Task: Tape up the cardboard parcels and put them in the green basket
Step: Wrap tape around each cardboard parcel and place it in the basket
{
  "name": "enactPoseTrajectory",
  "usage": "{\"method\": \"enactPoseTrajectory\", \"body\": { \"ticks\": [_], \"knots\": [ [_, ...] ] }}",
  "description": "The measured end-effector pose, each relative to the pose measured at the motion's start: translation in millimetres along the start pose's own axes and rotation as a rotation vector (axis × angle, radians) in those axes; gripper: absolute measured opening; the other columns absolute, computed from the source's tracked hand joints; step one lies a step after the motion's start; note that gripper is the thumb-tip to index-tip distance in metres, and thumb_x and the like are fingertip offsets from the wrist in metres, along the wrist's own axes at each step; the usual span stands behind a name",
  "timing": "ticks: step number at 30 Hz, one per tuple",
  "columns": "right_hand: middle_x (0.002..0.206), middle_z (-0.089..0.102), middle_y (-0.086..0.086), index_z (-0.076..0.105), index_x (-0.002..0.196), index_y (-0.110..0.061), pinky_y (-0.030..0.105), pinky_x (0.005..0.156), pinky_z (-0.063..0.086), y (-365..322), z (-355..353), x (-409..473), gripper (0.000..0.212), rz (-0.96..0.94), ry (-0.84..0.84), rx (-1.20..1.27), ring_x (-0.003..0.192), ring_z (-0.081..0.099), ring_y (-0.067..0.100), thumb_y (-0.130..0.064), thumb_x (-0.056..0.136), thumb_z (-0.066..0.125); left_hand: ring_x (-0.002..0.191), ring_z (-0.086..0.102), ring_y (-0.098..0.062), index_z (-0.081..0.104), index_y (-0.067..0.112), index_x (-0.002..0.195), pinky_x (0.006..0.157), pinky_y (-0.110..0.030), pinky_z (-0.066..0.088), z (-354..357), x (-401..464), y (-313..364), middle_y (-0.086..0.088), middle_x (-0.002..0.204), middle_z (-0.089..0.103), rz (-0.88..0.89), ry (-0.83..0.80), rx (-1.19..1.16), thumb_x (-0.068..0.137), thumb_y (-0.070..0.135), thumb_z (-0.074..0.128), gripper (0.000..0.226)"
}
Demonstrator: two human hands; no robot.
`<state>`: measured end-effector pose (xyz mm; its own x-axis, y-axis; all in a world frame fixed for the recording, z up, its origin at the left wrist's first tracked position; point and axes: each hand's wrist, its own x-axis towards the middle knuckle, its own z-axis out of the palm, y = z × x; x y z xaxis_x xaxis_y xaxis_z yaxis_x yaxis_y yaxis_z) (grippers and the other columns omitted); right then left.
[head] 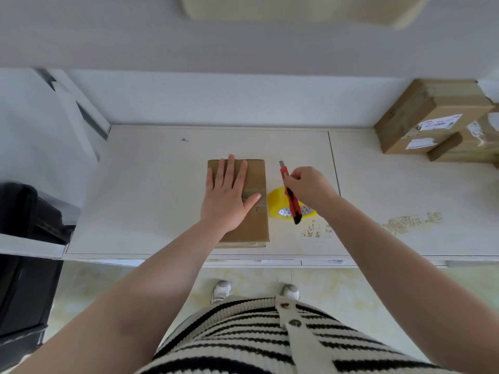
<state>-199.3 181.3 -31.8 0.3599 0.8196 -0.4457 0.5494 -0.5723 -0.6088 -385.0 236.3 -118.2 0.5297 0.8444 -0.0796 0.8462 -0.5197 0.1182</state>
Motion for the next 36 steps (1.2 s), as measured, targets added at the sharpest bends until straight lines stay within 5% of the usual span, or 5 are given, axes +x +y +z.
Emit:
{"method": "enactPoseTrajectory", "body": {
  "ticks": [13,16,20,26,36],
  "knots": [
    [0.070,0.044,0.004,0.050,0.065,-0.011,0.023,0.050,0.034,16.8,-18.4,-0.5,0.032,-0.051,-0.088,-0.204,0.054,0.040,0.014,-0.019,0.096,0.048,0.152,-0.013,-0.025,-0.008,0.026,0.157,0.122,-0.045,-0.010,1.6,0.0,-1.0,-0.006,0.165,-0.016,0.002,0.013,0.008,0.089,0.073,0.002,0.084],
    [0.101,0.046,0.008,0.070,0.096,-0.005,0.025,0.068,0.043,15.0,-7.3,-4.3,0.029,-0.098,-0.173,-0.379,0.082,0.048,0.017,-0.025,0.098,0.050,0.152,-0.014,-0.025,-0.010,0.025,0.157,0.122,-0.045,-0.010,0.3,0.3,-1.6,-0.005,0.164,-0.018,0.004,0.003,0.009,0.086,0.074,-0.005,0.087],
    [0.141,0.038,0.017,0.063,0.123,-0.010,0.037,0.104,0.032,15.8,-14.0,-7.1,0.037,-0.096,-0.232,-0.486,0.130,0.034,0.033,-0.034,0.096,0.054,0.152,-0.016,-0.025,-0.010,0.025,0.157,0.122,-0.045,-0.010,-0.4,0.2,-0.6,-0.005,0.164,-0.020,0.005,-0.005,0.009,0.086,0.073,-0.004,0.086],
    [0.115,0.033,0.006,0.072,0.093,-0.016,0.034,0.091,0.038,11.4,-11.1,-9.9,0.021,-0.128,-0.249,-0.627,0.109,0.033,0.024,-0.031,0.091,0.057,0.152,-0.015,-0.025,-0.008,0.025,0.158,0.122,-0.044,-0.011,1.1,-0.2,-1.0,-0.005,0.165,-0.018,0.004,0.010,0.002,0.085,0.074,-0.004,0.087],
    [0.113,0.037,0.004,0.061,0.097,-0.012,0.031,0.082,0.034,13.7,-1.8,-2.3,0.024,-0.101,-0.153,-0.638,0.101,0.037,0.022,-0.033,0.089,0.052,0.152,-0.016,-0.025,-0.012,0.026,0.157,0.121,-0.044,-0.012,2.3,0.4,-1.4,-0.005,0.164,-0.019,0.003,0.013,0.016,0.088,0.073,0.000,0.084]
  ]
}}
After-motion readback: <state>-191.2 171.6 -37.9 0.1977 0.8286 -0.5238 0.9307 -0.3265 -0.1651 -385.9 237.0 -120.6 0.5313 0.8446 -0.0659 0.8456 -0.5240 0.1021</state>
